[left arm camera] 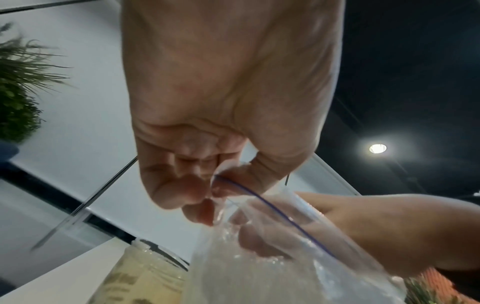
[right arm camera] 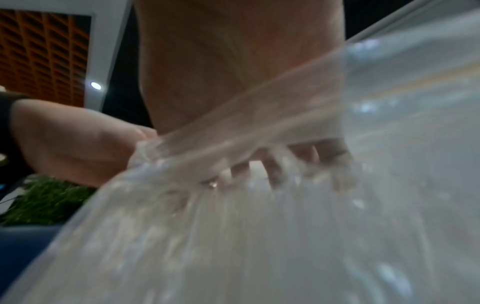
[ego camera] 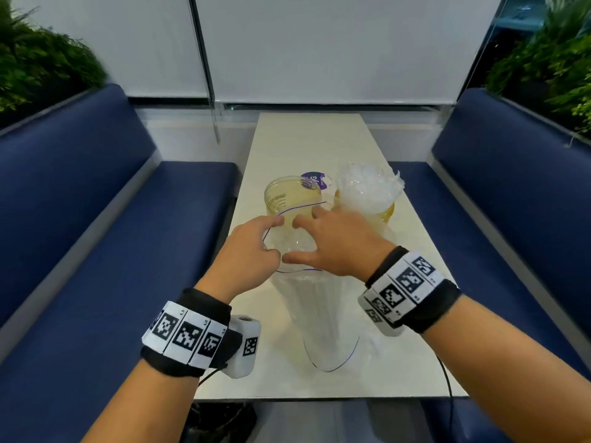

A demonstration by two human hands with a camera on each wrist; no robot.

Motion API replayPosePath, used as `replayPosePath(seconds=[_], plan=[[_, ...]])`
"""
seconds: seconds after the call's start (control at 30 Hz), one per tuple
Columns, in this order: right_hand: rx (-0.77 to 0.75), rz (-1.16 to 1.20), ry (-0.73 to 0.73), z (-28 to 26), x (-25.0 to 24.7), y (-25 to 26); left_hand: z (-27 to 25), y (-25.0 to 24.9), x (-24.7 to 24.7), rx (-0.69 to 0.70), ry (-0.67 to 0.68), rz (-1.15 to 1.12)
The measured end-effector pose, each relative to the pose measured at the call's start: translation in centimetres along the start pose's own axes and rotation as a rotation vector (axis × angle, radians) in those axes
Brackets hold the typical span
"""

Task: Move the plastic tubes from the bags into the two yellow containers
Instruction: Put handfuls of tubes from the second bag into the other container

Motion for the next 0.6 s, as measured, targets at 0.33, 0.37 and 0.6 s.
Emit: replayPosePath(seconds=[0.33,0.37,0.6], plan=[[-0.154,-0.125,-0.19,1.5,0.9,2.1,0.4,3.1,-0.2,0.034,-0.131,-0.084],[-0.154,-0.129,-0.2,1.6,0.7,2.1,0.4,3.2,-0.2,0.037,-0.139,-0.076],[-0.14,-0.113,-0.201,1.9,-0.9,1.8,0.5,3.3,0.6,0.099,-0.114,-0.041]])
Point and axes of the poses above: each hand's wrist, its own z-axis towards the middle knuckle, its own x-axis out of the palm, y = z × x, the point moved 2 cm from there along z, towards the middle knuckle, and after that the axes turned 6 degrees about y, right-handed, at the moved point
